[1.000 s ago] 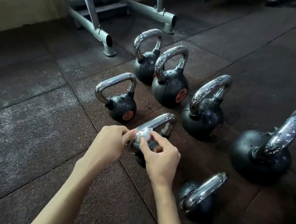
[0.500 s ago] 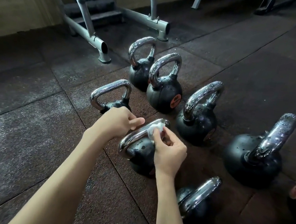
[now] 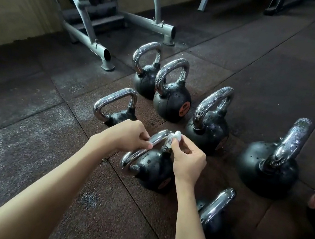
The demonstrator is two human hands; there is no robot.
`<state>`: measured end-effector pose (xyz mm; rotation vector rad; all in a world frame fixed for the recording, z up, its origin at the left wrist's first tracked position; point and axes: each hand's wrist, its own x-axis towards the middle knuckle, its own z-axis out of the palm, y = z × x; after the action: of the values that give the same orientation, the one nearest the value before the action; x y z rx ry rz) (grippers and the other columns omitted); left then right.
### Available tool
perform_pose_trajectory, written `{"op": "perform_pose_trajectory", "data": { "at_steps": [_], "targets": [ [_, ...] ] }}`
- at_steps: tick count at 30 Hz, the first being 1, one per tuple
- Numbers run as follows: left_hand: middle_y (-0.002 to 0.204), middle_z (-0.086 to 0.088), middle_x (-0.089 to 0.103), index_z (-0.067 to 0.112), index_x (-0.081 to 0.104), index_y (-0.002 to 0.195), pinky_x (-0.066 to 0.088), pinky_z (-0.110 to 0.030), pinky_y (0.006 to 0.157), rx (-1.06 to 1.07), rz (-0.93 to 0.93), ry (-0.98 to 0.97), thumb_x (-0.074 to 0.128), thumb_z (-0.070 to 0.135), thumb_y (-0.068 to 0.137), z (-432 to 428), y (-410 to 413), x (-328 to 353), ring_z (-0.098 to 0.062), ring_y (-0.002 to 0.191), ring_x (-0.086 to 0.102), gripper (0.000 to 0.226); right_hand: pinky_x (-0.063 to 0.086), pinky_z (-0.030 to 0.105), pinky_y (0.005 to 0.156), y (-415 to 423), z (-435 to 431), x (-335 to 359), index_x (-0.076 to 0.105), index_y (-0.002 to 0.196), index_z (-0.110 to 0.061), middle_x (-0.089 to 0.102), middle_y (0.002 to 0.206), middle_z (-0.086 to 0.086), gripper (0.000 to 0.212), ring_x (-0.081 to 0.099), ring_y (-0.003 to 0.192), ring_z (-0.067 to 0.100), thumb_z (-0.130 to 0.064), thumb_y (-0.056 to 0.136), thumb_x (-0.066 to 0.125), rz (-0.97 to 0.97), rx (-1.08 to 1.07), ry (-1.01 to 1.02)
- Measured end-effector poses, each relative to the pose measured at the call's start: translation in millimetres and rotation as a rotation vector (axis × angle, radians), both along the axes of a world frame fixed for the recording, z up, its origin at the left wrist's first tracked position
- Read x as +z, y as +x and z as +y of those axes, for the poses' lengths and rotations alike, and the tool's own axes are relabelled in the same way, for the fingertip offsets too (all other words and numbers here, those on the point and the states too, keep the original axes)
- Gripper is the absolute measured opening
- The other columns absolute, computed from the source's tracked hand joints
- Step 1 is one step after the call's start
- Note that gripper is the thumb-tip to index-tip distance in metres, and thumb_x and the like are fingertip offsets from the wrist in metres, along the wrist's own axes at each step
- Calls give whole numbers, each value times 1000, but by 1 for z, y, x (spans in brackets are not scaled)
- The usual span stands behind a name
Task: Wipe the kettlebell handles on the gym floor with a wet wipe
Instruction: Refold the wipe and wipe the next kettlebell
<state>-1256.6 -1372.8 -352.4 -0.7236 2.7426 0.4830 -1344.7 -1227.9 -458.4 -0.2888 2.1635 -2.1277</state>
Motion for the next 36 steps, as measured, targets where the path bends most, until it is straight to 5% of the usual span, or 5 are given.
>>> {"op": "perform_pose_trajectory", "data": {
  "at_steps": [16, 20, 24, 32, 36],
  "targets": [
    [87, -1, 73, 25, 64, 76, 54, -36, 77, 59, 8, -134, 72, 44, 94, 5, 26, -3, -23, 83, 67, 27, 45, 4, 68, 7, -7, -7, 84, 92, -19, 68, 63, -25, 9, 63, 67, -17, -23, 86, 78, -149, 58, 169],
    [104, -4, 77, 13, 75, 114, 61, -43, 88, -21, -21, -193, 90, 43, 74, 19, -5, 5, -25, 95, 72, 52, 52, 20, 76, -13, 5, 18, 84, 94, -21, 71, 72, -25, 13, 67, 71, -3, -29, 88, 75, -124, -95, 143],
    [72, -8, 64, 6, 63, 68, 61, -40, 71, -133, -43, -313, 82, 4, 68, 37, -40, 14, -31, 80, 68, 19, 51, 17, 82, -32, 25, 44, 83, 100, -21, 72, 84, -25, 16, 64, 74, -9, -26, 88, 75, -114, -151, 117],
    [93, 11, 75, 27, 77, 103, 38, -8, 71, -789, 65, -331, 59, 17, 100, -32, -7, 15, -8, 79, 50, 21, 55, 19, 85, -39, 39, 53, 84, 99, -27, 78, 86, -18, 18, 64, 79, -16, -35, 83, 80, -178, -19, 149],
    [99, 10, 75, 22, 77, 105, 49, -17, 68, -1088, 140, -457, 49, 17, 96, -28, 6, 14, -14, 77, 53, 30, 56, 24, 80, -34, 36, 52, 84, 100, -25, 79, 87, -13, 20, 66, 75, -3, -29, 81, 82, -209, 52, 157]
  ]
}}
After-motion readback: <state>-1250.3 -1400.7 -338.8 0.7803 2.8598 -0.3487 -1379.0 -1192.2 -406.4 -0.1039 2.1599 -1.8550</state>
